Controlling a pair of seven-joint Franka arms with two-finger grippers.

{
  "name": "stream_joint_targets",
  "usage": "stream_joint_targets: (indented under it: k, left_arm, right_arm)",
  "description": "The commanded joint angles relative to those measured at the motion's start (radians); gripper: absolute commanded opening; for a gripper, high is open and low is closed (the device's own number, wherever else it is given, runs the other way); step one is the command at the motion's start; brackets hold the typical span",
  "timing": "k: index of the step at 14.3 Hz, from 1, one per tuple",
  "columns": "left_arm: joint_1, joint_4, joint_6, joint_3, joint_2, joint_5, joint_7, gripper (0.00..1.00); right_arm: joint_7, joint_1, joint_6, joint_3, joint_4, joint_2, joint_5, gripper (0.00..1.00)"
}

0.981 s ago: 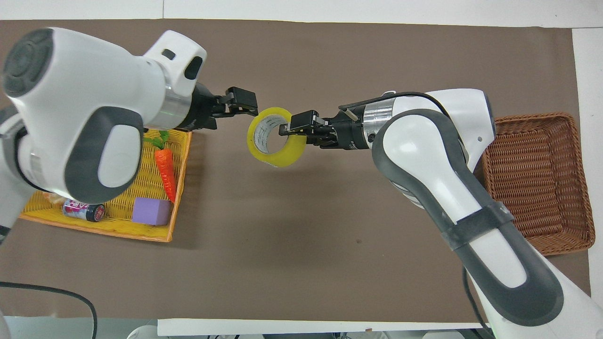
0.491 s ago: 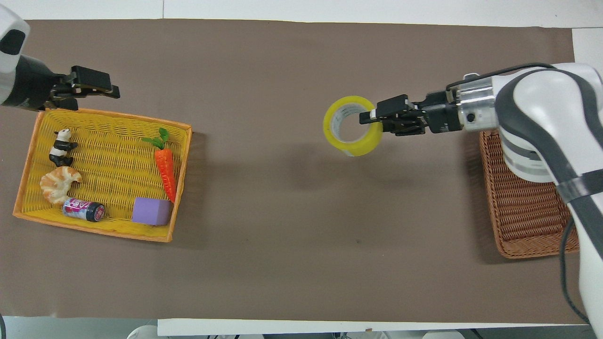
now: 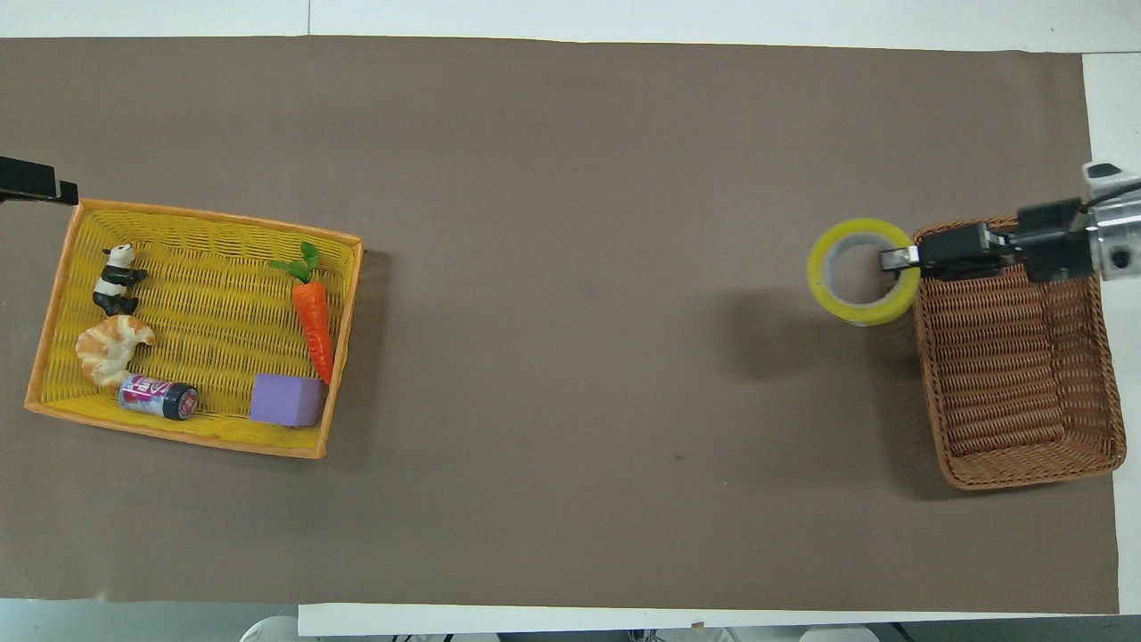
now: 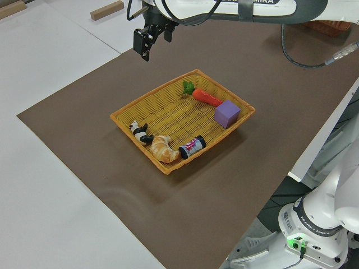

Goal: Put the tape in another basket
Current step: 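Carry the tape with the right gripper over the wicker basket, then lower the tape into the basket and open the right gripper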

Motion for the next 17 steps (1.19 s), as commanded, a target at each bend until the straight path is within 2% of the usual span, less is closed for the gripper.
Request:
stream_joint_targets:
  k: [1, 5, 7, 10, 13, 14, 16, 17]
  left_arm:
    - [-0.004, -0.017, -0.010, -0.011, -0.017, 0.021, 0.004, 1.00]
    - [0.000, -0.017, -0.013, -0.011, -0.017, 0.021, 0.004, 1.00]
    - [0.000, -0.015, -0.006, -0.011, -0.015, 0.023, 0.004, 1.00]
    - [0.002, -0.017, -0.015, -0.011, -0.017, 0.024, 0.004, 1.00]
    - [-0.004, -0.030, -0.018, -0.011, -0.026, 0.029, 0.007, 1.00]
    - [-0.013, -0.023, -0.036, -0.014, -0.024, 0.076, 0.012, 1.00]
    - [-0.059, -0.006, -0.097, -0.014, -0.038, 0.177, 0.023, 1.00]
    - [-0.058, 0.002, -0.119, -0.014, -0.052, 0.176, 0.023, 1.00]
  right_arm:
    - [-0.116, -0.124, -0.066, 0.015, 0.004, -0.017, -0.112, 0.15]
    - [-0.325, -0.286, -0.092, 0.016, 0.004, 0.002, -0.226, 0.15]
    - [-0.419, -0.332, -0.091, 0.016, 0.007, 0.060, -0.240, 0.15]
    - [-0.476, -0.342, -0.065, 0.015, 0.004, 0.106, -0.260, 0.15]
    - [-0.502, -0.331, -0.022, 0.015, -0.008, 0.118, -0.266, 0.15]
    - [-0.502, -0.328, -0.013, 0.016, -0.013, 0.118, -0.268, 0.17]
    - [-0.502, -0.323, -0.002, 0.016, -0.017, 0.117, -0.266, 0.33]
    - [-0.502, -0.322, 0.004, 0.016, -0.019, 0.117, -0.268, 0.47]
